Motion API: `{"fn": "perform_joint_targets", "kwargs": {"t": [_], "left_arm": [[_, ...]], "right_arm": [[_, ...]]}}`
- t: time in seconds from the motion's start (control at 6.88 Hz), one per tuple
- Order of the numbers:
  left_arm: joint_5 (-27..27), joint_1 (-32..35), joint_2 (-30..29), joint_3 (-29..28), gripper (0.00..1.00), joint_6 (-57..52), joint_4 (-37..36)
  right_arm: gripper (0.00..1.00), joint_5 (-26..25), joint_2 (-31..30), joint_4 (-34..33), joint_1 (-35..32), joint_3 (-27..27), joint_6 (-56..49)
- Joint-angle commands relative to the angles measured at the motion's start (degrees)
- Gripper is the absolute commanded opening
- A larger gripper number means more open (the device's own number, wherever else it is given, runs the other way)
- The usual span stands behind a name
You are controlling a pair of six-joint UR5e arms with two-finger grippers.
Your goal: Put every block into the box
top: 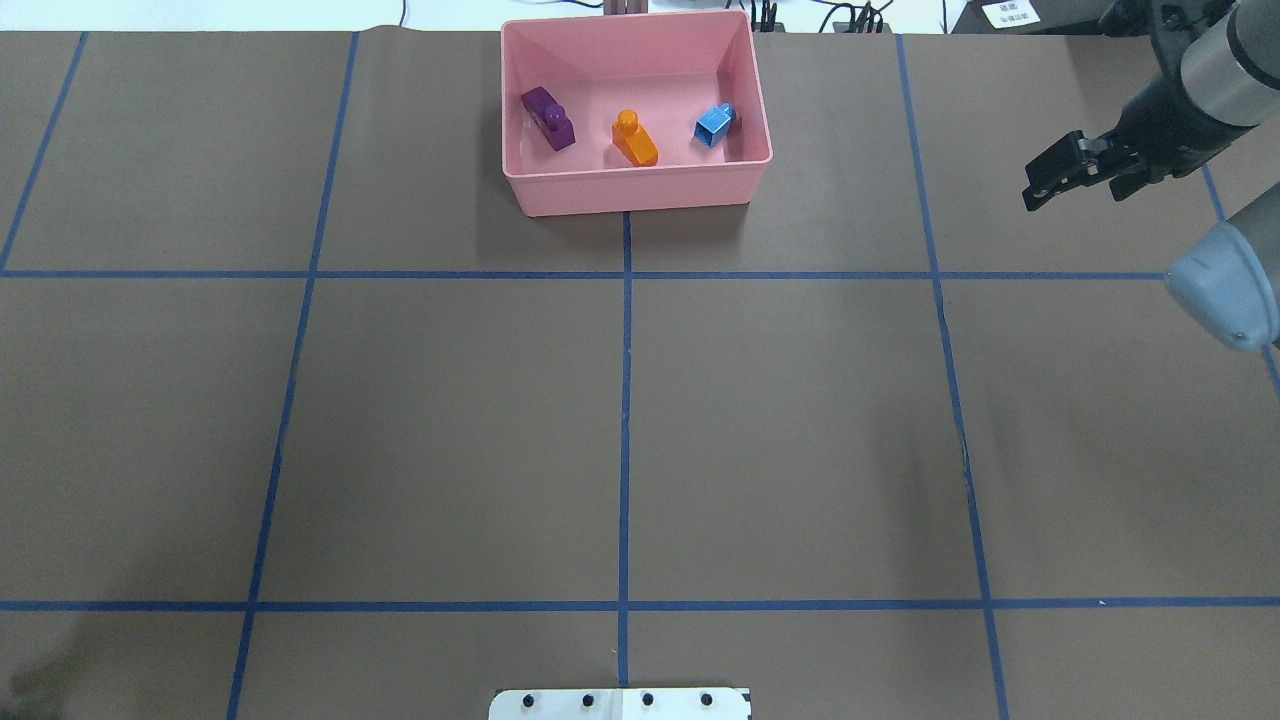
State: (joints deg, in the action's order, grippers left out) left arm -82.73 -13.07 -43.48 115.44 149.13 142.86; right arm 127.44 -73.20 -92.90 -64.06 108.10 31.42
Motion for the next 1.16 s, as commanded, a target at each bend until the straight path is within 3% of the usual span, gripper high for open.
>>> {"fn": "perform_joint_targets", "kwargs": {"t": [0.0, 0.15, 0.29, 0.58, 1.02], "left_arm": [[1.3, -2.7, 0.1, -0.1, 0.83, 2.0, -0.1], [1.3, -3.2, 0.1, -0.2, 0.83, 2.8, -0.1], [1.8, -3.2, 0.1, -0.2, 0.64, 4.0, -0.1], [3.5, -3.6, 0.1, -0.1, 0.0, 6.5, -0.1], [3.8, -3.5, 7.0, 4.1, 0.0, 6.5, 3.8]], "right_arm": [[1.0, 0.0, -0.3, 0.0, 0.0, 0.2, 0.0], [1.0, 0.0, -0.3, 0.0, 0.0, 0.3, 0.0], [1.0, 0.0, -0.3, 0.0, 0.0, 0.2, 0.0], [1.0, 0.0, -0.3, 0.0, -0.1, 0.3, 0.0], [1.0, 0.4, -2.4, 0.0, -0.1, 2.1, -0.3]]}}
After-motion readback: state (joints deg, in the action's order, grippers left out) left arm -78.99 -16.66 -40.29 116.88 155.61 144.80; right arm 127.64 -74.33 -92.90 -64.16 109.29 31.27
